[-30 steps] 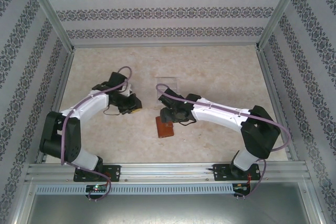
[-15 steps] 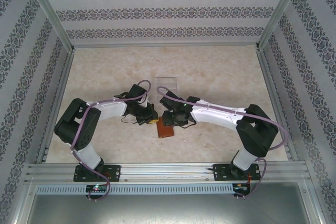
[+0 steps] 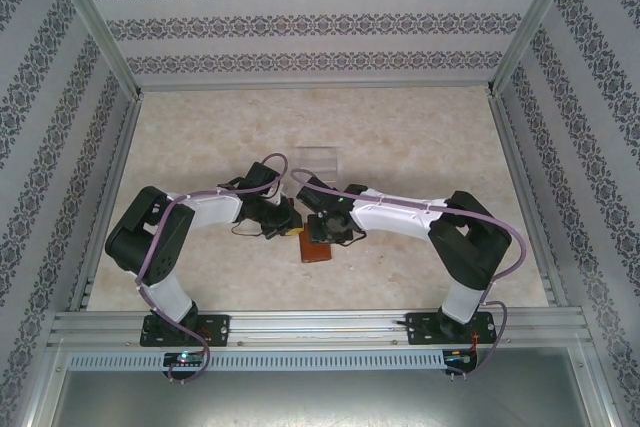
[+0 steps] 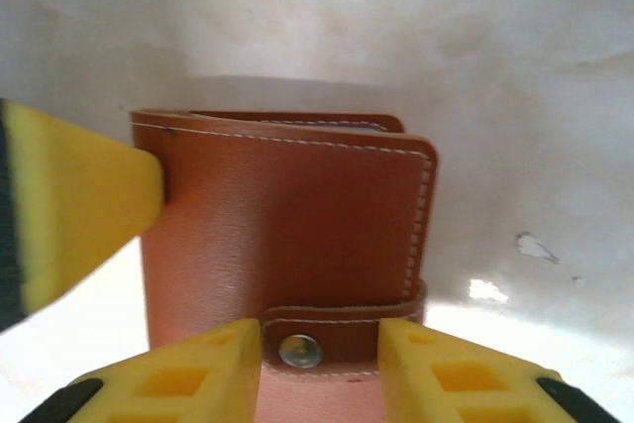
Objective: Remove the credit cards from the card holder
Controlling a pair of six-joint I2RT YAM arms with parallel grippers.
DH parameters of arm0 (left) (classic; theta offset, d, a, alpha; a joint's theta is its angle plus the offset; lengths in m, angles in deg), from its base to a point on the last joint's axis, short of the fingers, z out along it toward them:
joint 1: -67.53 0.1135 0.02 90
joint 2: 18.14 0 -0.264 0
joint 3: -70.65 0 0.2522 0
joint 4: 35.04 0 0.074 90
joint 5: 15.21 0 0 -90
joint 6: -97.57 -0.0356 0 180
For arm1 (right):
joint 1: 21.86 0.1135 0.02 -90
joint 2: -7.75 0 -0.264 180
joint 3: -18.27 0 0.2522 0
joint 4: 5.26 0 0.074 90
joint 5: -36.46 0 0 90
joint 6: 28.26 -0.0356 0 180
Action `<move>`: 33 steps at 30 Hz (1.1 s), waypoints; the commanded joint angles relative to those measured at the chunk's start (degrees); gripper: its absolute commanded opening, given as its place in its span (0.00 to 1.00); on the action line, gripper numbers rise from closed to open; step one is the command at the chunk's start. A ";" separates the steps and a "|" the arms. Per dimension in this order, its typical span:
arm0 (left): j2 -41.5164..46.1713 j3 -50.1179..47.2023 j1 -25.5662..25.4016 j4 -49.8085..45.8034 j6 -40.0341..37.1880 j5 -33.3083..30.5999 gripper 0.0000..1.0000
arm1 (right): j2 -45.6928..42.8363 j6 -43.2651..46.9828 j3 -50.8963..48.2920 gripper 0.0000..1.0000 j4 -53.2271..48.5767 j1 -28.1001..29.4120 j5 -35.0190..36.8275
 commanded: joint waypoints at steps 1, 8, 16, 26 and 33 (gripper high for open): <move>-1.83 -1.42 -0.94 -0.45 -0.05 -0.59 0.00 | 1.79 -0.41 2.77 0.37 -1.43 1.41 1.47; -2.31 -1.30 -0.90 -0.74 -0.27 -0.75 0.00 | 4.02 -0.46 5.06 0.41 -5.13 2.24 3.33; -2.67 -0.92 -0.92 -1.53 -0.67 -1.18 0.00 | 7.15 0.20 7.78 0.42 -11.27 3.33 7.40; -3.32 -1.08 -0.82 -2.09 -1.11 -1.58 0.00 | 10.24 -0.55 9.03 0.39 -13.41 4.40 9.99; -4.00 -0.70 -0.83 -2.23 -1.20 -1.63 0.00 | 8.87 -0.51 9.42 0.29 -14.47 4.31 11.92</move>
